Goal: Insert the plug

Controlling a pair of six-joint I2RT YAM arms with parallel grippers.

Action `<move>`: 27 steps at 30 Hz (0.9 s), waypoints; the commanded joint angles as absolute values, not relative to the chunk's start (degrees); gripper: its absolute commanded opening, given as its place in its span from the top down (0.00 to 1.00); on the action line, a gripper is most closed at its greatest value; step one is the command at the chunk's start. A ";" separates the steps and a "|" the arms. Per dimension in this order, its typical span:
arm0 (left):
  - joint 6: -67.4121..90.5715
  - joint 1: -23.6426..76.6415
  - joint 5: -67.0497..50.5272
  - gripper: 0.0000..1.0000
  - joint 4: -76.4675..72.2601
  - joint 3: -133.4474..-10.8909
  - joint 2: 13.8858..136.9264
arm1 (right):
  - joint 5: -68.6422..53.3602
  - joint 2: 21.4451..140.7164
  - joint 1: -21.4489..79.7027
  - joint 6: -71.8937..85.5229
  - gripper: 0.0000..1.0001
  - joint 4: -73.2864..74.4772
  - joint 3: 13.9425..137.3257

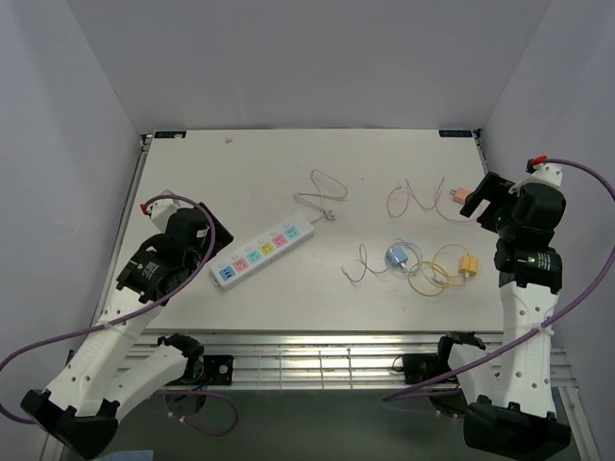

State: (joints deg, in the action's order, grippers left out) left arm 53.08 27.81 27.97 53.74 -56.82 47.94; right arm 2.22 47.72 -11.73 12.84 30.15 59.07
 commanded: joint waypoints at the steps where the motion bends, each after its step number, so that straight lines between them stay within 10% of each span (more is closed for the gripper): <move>1: 53.26 27.42 29.44 0.02 54.76 -57.92 47.90 | 1.06 47.72 -11.87 11.08 0.10 28.22 58.54; 17: 49.04 27.42 16.96 0.02 38.41 -55.28 58.70 | -25.22 81.98 -11.95 -34.86 0.10 28.01 73.29; 27: 45.27 27.42 16.53 0.02 32.26 -52.38 61.87 | -17.23 103.07 -13.53 -50.71 0.10 33.84 85.33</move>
